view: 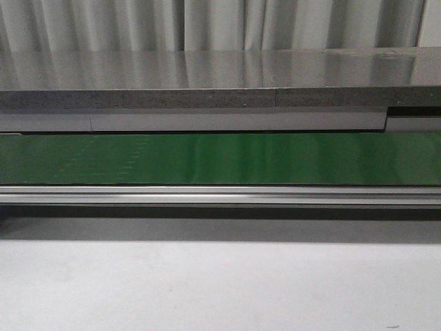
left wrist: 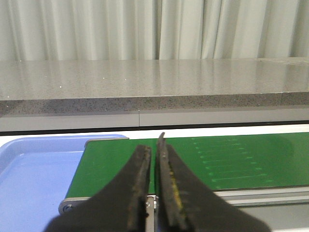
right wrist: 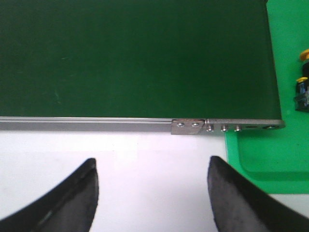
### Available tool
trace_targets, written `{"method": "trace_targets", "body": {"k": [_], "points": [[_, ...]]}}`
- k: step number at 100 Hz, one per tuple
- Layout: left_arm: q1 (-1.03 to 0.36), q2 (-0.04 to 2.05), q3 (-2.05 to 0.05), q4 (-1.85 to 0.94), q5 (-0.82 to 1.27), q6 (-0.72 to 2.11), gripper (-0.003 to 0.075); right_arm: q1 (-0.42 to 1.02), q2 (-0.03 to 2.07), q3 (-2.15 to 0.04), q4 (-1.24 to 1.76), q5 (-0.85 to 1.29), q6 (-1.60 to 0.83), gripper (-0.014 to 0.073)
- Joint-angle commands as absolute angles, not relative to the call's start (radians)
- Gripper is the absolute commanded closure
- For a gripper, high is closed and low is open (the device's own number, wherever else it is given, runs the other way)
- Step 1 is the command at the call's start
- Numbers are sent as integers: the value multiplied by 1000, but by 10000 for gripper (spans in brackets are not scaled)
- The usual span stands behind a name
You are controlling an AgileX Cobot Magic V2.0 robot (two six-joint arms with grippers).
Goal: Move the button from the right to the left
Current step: 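Lower the open right gripper around the yellow-capped push-button switch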
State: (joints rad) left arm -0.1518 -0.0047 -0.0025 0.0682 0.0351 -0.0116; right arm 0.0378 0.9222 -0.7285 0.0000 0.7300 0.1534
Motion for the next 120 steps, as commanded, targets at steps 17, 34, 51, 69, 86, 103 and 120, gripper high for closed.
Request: {"method": "trace_targets", "body": {"k": [17,34,51,69,86,103,120], "points": [[-161,-42,38,66,-43,-21,715,28,921,-792,0,670,152,97],[-161,-42,38,66,-43,-21,715,-25,950,-853,-83,665,149,97],[-161,-42,38,66,-43,-21,715,-131,1020,-909,-132,691,82,97],[-161,-42,38,66,-43,-21,715,-227,1101,-918,-130,650,16,97],[-161,-42,38,66,-43,-21,715,-321,1208,-921,-122,581,-29,97],[-161,-42,38,66,-43,-21,715,-407,1327,-954,-24,546,-156,97],[-161,-42,38,66,-43,-21,715,-488,1425,-1049,144,567,-358,97]]}}
